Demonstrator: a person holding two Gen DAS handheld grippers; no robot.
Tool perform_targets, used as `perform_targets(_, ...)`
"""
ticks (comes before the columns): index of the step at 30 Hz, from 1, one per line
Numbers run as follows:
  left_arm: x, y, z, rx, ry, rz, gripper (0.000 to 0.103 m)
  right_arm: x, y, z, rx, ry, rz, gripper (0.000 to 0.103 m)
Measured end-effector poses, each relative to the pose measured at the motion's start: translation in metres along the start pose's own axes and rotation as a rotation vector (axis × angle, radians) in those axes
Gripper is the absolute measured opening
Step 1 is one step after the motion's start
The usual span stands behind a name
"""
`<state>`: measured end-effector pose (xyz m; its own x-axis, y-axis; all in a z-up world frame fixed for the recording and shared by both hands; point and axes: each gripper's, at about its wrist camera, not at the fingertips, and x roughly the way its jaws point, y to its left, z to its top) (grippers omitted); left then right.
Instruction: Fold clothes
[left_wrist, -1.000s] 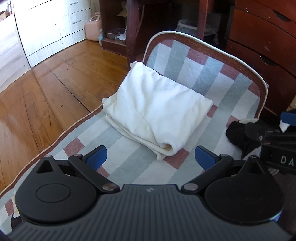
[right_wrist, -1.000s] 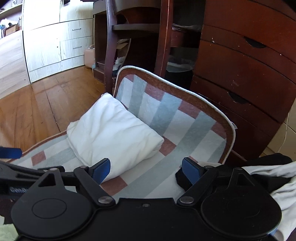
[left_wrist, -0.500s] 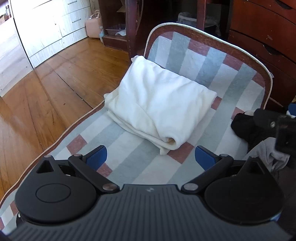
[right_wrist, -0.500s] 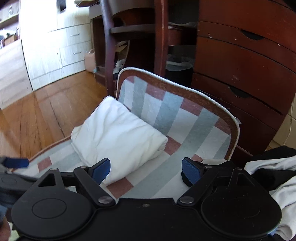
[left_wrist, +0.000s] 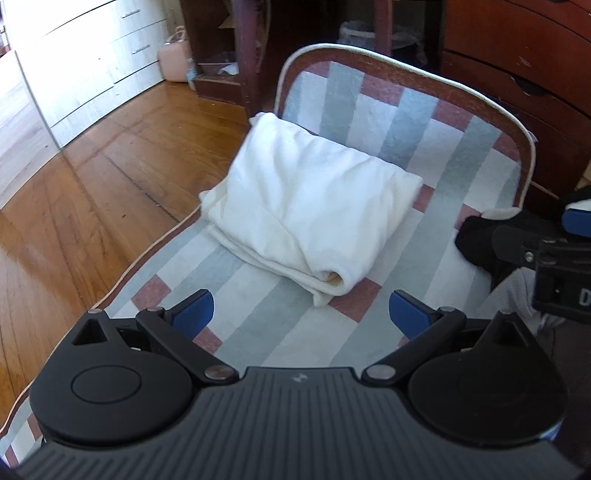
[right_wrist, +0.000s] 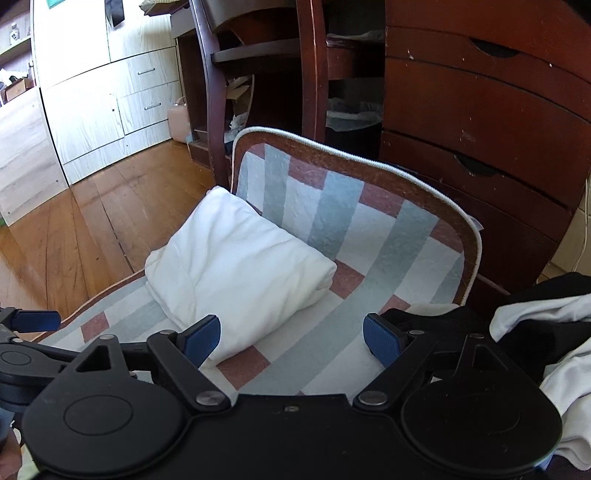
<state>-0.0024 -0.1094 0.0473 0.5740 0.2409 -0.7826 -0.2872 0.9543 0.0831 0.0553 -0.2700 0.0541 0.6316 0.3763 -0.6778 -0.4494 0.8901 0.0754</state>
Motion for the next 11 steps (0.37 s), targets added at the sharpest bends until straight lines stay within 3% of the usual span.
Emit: perform_targets(11, -0.0012, -0.0005, -0.0016, -0.004, 0.004, 0.007, 0.103, 0.0024, 0.0024, -0.008, 0.0, 0.016, 0.013, 0.088)
